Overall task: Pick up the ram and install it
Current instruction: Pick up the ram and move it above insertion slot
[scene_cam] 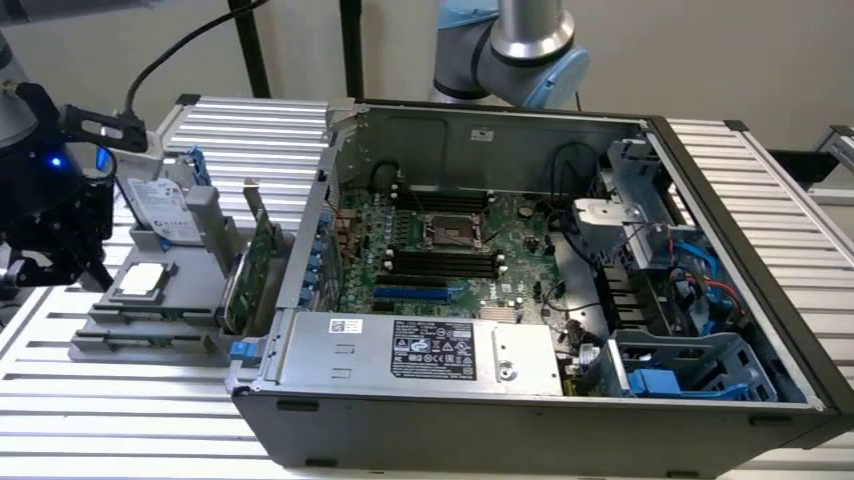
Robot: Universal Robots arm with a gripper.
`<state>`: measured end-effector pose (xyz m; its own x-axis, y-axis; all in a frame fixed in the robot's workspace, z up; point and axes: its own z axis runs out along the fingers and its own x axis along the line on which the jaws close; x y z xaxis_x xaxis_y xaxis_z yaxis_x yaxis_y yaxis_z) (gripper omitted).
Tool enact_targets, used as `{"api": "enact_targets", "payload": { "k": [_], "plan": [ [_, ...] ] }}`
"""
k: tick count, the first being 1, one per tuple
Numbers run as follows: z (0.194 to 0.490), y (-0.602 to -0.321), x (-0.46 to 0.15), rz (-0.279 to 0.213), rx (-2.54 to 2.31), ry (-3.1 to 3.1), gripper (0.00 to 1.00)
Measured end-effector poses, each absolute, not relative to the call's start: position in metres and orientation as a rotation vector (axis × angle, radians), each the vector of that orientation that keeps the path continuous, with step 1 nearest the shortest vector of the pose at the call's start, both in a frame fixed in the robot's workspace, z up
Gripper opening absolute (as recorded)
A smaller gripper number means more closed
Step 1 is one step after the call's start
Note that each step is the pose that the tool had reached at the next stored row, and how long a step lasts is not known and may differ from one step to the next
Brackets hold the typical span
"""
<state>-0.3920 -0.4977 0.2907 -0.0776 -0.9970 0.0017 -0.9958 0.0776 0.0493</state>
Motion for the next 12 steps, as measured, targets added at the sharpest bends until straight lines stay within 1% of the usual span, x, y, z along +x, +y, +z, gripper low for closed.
{"api": "enact_targets", "payload": {
  "k": [3, 7, 12],
  "plan": [
    [0.288, -0.503, -0.395, -0.038, 2.119, -2.29, 0.0],
    [0.285, -0.504, -0.396, -0.003, 2.137, -2.31, 0.0],
    [0.276, -0.504, -0.396, 0.001, 2.139, -2.312, 0.0]
  ]
}}
